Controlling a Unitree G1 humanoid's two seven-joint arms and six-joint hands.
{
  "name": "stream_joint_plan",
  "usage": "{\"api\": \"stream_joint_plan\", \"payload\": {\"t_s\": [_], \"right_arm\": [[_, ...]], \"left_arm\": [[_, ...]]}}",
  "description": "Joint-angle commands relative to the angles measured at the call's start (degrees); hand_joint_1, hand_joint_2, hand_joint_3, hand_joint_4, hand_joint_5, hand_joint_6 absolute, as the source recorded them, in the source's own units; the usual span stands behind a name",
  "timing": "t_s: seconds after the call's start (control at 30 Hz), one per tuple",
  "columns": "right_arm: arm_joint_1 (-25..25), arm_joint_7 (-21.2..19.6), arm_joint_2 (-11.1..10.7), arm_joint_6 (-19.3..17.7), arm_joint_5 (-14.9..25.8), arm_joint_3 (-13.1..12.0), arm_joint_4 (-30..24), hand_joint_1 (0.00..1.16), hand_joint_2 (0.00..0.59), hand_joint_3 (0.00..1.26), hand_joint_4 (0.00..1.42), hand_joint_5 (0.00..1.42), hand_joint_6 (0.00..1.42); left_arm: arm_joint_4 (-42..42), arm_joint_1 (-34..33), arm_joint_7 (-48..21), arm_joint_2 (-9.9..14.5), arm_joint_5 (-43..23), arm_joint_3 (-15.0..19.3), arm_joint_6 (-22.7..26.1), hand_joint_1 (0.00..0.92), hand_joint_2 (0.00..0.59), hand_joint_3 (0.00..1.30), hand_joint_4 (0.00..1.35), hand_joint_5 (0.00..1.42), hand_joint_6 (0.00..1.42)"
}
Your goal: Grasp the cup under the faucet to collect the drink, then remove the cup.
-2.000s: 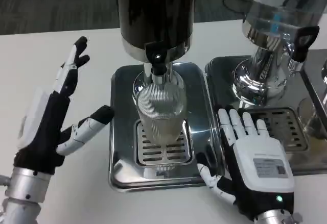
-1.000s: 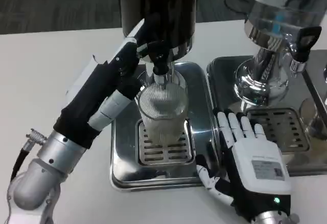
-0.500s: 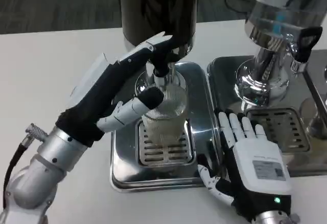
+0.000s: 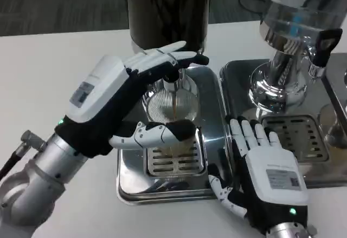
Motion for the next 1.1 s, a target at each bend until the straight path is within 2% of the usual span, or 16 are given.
{"api": "stream_joint_plan", "payload": {"t_s": [0.03, 0.2, 0.27, 0.3, 0.37, 0.4, 0.47, 0.57, 0.67, 0.83, 0.97, 1.1], "right_arm": [[0.3, -0.2, 0.2, -1.2, 2.6, -1.4, -0.8, 0.3, 0.388, 0.0, 0.0, 0.0, 0.03], [0.0, 0.2, -0.5, -6.4, 9.2, -3.7, -1.1, 0.29, 0.352, 0.0, 0.0, 0.0, 0.03], [-0.6, 1.4, -0.5, -7.1, 11.0, -4.5, -0.7, 0.32, 0.33, 0.0, 0.0, 0.0, 0.03], [-0.8, 2.5, -0.6, -8.6, 13.4, -5.3, -0.6, 0.34, 0.305, 0.0, 0.0, 0.0, 0.03], [-1.4, 5.7, -0.2, -12.5, 20.9, -7.9, -0.3, 0.38, 0.264, 0.0, 0.0, 0.0, 0.06], [-2.0, 6.5, -0.5, -13.3, 21.9, -8.2, -0.4, 0.39, 0.237, 0.0, 0.0, 0.0, 0.06], [-3.1, 8.1, -1.3, -13.5, 21.7, -8.2, -0.8, 0.41, 0.202, 0.0, 0.0, 0.0, 0.05], [-5.9, 13.1, -1.3, -12.3, 24.9, -9.3, 0.6, 0.42, 0.183, 0.0, 0.0, 0.0, 0.01], [-8.7, 15.2, -2.3, -10.6, 23.5, -9.7, 0.9, 0.42, 0.181, 0.0, 0.0, 0.0, 0.0], [-12.0, 19.6, -2.1, -10.9, 27.3, -10.9, 2.7, 0.4, 0.181, 0.0, 0.0, 0.0, 0.0], [-14.8, 25.0, -2.8, -10.5, 30.5, -11.4, 3.9, 0.4, 0.187, 0.0, 0.0, 0.0, 0.0], [-15.4, 25.0, -2.3, -11.4, 31.2, -12.0, 4.0, 0.4, 0.194, 0.0, 0.0, 0.0, 0.0]], "left_arm": [[-2.0, 1.7, 0.5, 1.5, 4.4, -2.3, -1.2, 0.0, 0.129, 0.31, 0.17, 0.35, 0.23], [-3.1, 2.2, 2.0, 2.1, 5.8, -3.5, -0.8, 0.0, 0.13, 0.31, 0.17, 0.35, 0.23], [-3.4, 2.1, 2.2, 2.3, 6.4, -4.2, -0.4, 0.0, 0.131, 0.31, 0.16, 0.35, 0.23], [-3.6, 2.1, 2.3, 2.4, 6.6, -4.6, -0.3, 0.0, 0.131, 0.31, 0.16, 0.35, 0.23], [-3.7, 1.9, 2.7, 2.5, 6.5, -5.1, 0.1, 0.0, 0.13, 0.31, 0.16, 0.35, 0.23], [-3.6, 1.9, 2.9, 2.5, 6.4, -5.3, 0.2, 0.0, 0.129, 0.31, 0.16, 0.35, 0.23], [-3.5, 1.9, 3.5, 2.6, 6.5, -5.5, 0.3, 0.0, 0.128, 0.31, 0.16, 0.35, 0.23], [-3.5, 2.0, 4.3, 2.8, 6.5, -5.5, 0.4, 0.0, 0.129, 0.31, 0.16, 0.34, 0.23], [-3.6, 2.1, 4.7, 2.9, 6.3, -5.4, 0.7, 0.0, 0.131, 0.31, 0.16, 0.34, 0.23], [-4.0, 2.4, 5.4, 3.3, 6.2, -4.8, 1.0, 0.0, 0.141, 0.32, 0.16, 0.34, 0.24], [-4.3, 2.7, 5.8, 3.3, 6.0, -4.6, 1.4, 0.0, 0.157, 0.33, 0.16, 0.36, 0.24], [-4.5, 2.8, 6.1, 3.4, 6.1, -4.5, 1.6, 0.0, 0.162, 0.33, 0.17, 0.36, 0.24]]}}
